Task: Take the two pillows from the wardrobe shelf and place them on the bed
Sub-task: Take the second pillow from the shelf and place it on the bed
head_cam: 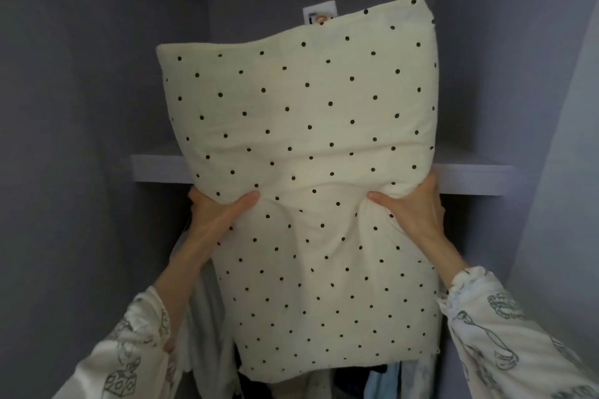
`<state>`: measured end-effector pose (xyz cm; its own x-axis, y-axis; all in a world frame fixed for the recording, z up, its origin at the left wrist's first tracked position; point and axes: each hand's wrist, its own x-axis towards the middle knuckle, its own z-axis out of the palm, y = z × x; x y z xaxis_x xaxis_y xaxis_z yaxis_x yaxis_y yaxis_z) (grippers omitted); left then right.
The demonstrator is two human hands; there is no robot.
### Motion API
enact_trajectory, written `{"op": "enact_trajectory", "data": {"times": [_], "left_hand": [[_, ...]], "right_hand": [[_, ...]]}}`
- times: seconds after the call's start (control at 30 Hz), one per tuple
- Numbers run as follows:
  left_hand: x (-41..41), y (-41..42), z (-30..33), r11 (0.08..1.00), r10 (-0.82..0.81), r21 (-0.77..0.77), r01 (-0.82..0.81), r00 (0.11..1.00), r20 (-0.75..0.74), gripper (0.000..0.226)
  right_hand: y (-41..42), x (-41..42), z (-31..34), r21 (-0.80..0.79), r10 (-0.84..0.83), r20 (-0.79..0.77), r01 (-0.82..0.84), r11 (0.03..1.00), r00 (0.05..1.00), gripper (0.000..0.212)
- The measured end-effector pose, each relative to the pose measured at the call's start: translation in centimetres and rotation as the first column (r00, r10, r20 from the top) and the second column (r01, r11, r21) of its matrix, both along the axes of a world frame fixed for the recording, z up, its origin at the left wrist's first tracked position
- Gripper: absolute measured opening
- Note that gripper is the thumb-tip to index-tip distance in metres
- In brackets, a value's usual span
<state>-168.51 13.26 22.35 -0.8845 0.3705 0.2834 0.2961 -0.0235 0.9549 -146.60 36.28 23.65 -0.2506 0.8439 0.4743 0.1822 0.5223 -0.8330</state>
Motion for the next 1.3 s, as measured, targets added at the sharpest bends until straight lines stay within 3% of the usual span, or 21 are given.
{"op": "enact_trajectory", "data": {"times": [0.2,0.37,0.53,0.63,0.87,1.07,1.23,1.3], "left_hand": [[5.7,-4.5,-7.4,0.968,0.248,0.02,-0.25,0.966,0.072,0.131],[11.2,-10.8,-11.2,0.946,0.324,-0.07,-0.318,0.939,0.114,0.129],[17.7,-17.7,-15.8,0.858,0.489,-0.257,-0.444,0.86,0.148,0.126],[22.9,-21.3,-18.9,0.792,0.556,-0.372,-0.483,0.824,0.113,0.12],[35.0,-29.5,-23.6,0.722,0.655,-0.379,-0.579,0.749,0.103,0.106],[44.5,-36.4,-25.0,0.64,0.76,-0.325,-0.697,0.638,0.128,0.085],[51.3,-43.4,-24.5,0.47,0.881,-0.364,-0.804,0.456,0.129,0.102],[53.0,-46.1,-24.1,0.393,0.918,-0.373,-0.84,0.377,0.12,0.103]], "right_hand": [[-2.8,2.4,-4.8,0.024,0.233,0.079,-0.236,0.972,0.969,0.118],[-6.7,4.5,-10.4,-0.157,0.343,0.044,-0.333,0.93,0.938,0.107],[-12.1,7.4,-17.7,-0.339,0.502,0.009,-0.47,0.815,0.865,0.084],[-14.6,9.9,-21.8,-0.436,0.6,0.01,-0.537,0.723,0.8,0.087],[-20.6,17.1,-27.2,-0.492,0.734,0.101,-0.607,0.624,0.672,0.084],[-27.7,22.4,-27.1,-0.492,0.812,0.115,-0.677,0.547,0.572,0.091],[-35.1,22.6,-25.6,-0.482,0.915,0.08,-0.788,0.382,0.394,0.081],[-38.4,21.8,-25.3,-0.476,0.947,0.056,-0.825,0.304,0.317,0.089]]}}
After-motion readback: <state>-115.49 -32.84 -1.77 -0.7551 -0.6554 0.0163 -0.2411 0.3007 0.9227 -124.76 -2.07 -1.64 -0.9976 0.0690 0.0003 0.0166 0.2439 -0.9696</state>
